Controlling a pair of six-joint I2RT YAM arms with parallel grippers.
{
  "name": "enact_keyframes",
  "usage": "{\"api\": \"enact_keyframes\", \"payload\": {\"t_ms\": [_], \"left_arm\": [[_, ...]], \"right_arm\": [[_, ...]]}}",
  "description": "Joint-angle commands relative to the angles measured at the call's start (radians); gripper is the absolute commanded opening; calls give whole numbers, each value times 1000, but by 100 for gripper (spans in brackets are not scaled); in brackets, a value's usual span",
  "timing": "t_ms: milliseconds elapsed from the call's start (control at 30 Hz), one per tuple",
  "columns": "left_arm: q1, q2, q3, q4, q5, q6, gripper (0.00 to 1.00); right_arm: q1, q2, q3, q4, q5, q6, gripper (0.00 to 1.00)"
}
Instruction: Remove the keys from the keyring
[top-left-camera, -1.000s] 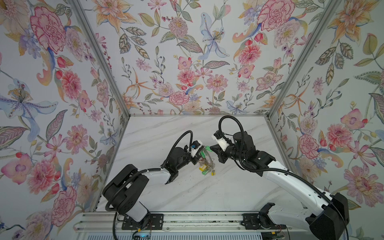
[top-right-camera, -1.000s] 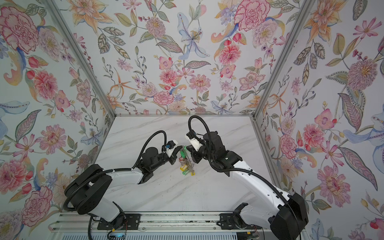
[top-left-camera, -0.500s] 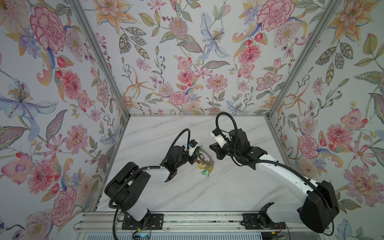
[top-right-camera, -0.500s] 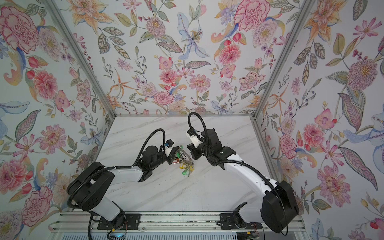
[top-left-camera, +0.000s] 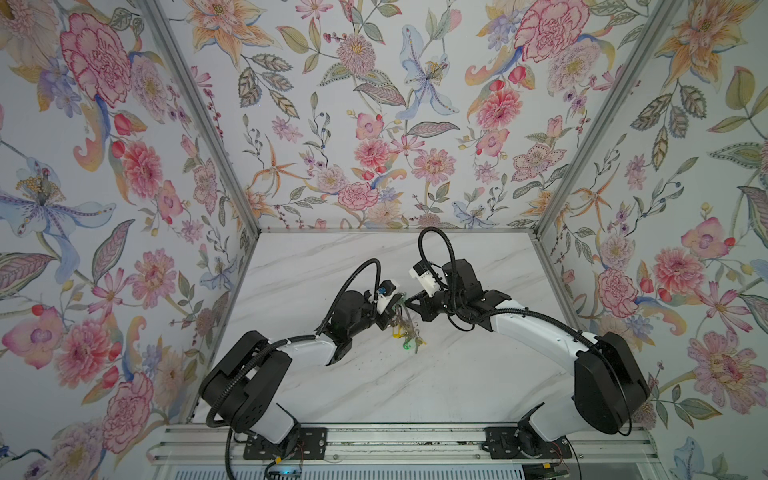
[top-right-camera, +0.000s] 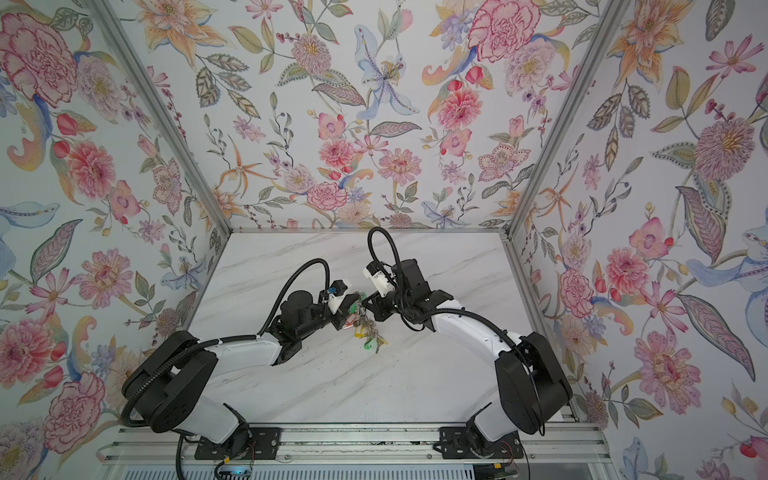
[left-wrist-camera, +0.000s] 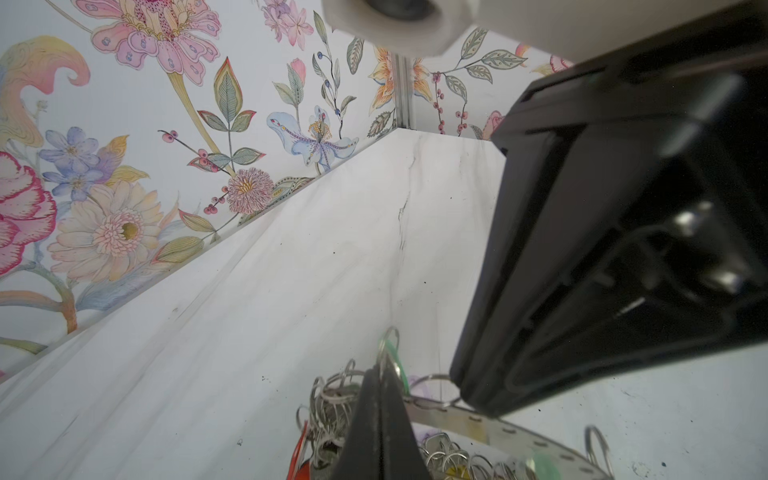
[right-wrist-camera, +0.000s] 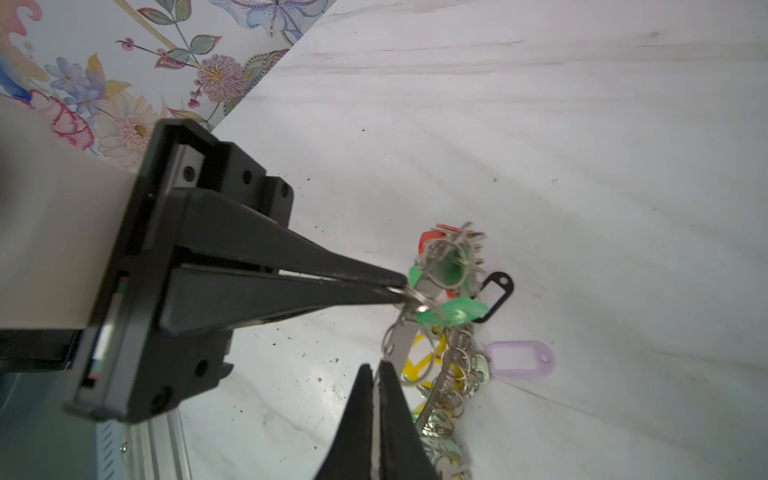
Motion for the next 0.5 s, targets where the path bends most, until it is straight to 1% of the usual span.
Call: {"api": "enact_keyframes", "payload": {"t_ms": [0, 100, 133, 200, 267, 300, 367, 467], "left_arm": [[8, 6, 41, 54, 41, 6, 0], [8, 44, 56, 47, 62, 5, 0], [8, 41, 58, 38, 66, 5, 0], [9, 31, 46, 40, 71, 5, 0], [8, 24, 36, 46, 78, 5, 0], [8, 24, 38, 37, 88, 6, 0], [7, 23, 44, 18, 108, 3, 0], [9, 23, 47, 13, 147, -7, 0]], "right_arm": [[40, 9, -3, 50, -68, 48, 9], [8, -36, -31, 49, -19, 24, 9], [-42, -49, -40, 49, -19, 24, 9], [-96, -70, -47, 34, -27, 17, 9], [-138, -92, -72, 44, -18, 7, 12], [-159, -94, -86, 59, -21, 9, 14], [-191, -73, -101, 93, -55, 24, 16], [-195, -32, -109, 137, -113, 15, 22]]}}
